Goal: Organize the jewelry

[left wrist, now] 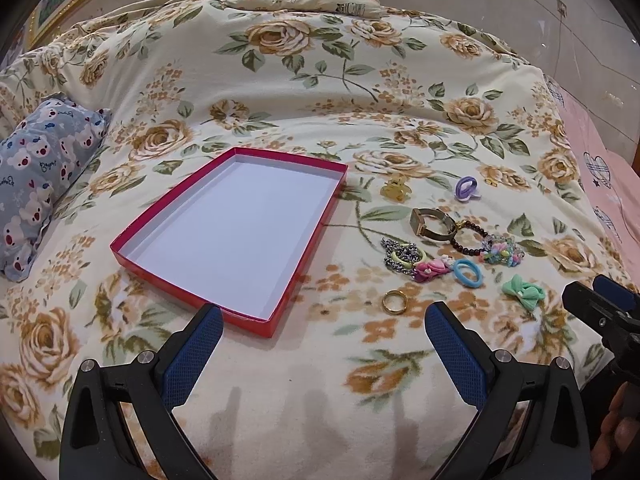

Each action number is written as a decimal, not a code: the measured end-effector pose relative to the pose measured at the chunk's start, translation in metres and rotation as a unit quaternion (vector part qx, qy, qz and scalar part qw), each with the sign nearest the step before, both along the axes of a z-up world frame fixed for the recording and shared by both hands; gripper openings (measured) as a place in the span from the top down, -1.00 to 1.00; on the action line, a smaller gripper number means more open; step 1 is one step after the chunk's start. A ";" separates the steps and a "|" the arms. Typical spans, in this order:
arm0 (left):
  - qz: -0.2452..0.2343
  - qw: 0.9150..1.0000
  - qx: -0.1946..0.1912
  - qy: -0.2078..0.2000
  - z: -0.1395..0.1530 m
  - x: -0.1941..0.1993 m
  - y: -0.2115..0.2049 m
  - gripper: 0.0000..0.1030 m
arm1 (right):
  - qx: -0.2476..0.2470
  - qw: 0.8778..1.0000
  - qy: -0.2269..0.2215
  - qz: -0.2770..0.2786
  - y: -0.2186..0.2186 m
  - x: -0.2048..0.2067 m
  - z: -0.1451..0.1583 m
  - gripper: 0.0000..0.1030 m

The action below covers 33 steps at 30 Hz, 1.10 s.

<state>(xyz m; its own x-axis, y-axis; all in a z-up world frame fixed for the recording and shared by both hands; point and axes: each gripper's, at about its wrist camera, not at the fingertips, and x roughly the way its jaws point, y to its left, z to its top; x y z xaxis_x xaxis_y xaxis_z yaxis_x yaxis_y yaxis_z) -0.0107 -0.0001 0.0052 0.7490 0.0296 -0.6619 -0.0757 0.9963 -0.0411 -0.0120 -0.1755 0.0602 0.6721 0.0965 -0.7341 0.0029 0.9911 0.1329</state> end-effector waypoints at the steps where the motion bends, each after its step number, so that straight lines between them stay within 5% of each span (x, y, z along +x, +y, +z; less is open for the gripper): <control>1: 0.000 1.000 0.000 0.000 0.000 0.000 0.000 -0.98 | 0.001 1.000 0.000 0.000 0.000 0.000 0.001 -0.97; 33: 0.001 1.000 0.001 -0.003 -0.002 0.003 -0.003 -0.98 | 0.007 1.000 -0.008 0.007 0.004 0.002 0.002 -0.97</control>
